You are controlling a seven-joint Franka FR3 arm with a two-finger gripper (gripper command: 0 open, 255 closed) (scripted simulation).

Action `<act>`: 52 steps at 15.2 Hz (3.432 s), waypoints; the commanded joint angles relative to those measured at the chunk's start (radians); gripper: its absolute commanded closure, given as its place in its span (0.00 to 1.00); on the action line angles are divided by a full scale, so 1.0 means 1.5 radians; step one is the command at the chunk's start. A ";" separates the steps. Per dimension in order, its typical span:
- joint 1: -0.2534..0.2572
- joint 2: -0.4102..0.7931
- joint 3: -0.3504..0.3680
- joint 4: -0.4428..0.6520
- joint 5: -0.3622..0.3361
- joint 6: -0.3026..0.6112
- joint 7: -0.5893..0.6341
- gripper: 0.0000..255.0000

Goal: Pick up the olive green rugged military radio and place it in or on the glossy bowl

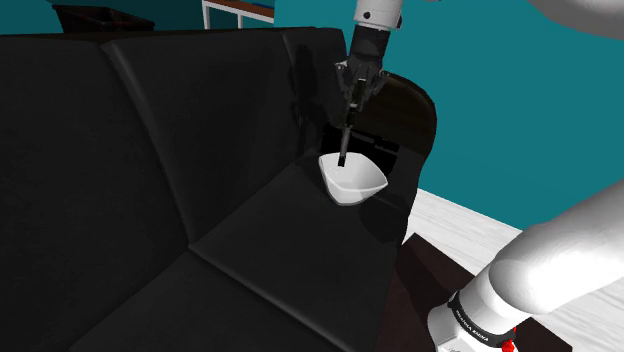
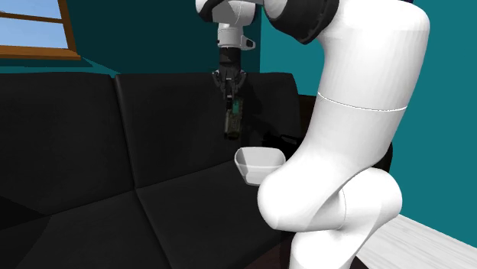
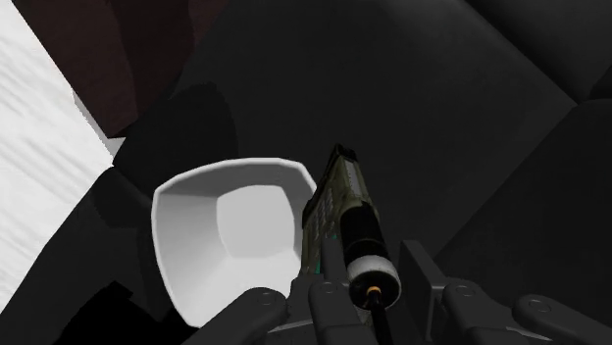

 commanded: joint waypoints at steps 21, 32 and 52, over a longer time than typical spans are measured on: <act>-0.051 0.007 -0.075 -0.043 -0.023 0.042 -0.129 1.00; -0.050 0.000 -0.074 -0.149 -0.021 0.141 -0.133 1.00; -0.052 0.008 -0.076 -0.075 -0.023 0.074 -0.132 0.00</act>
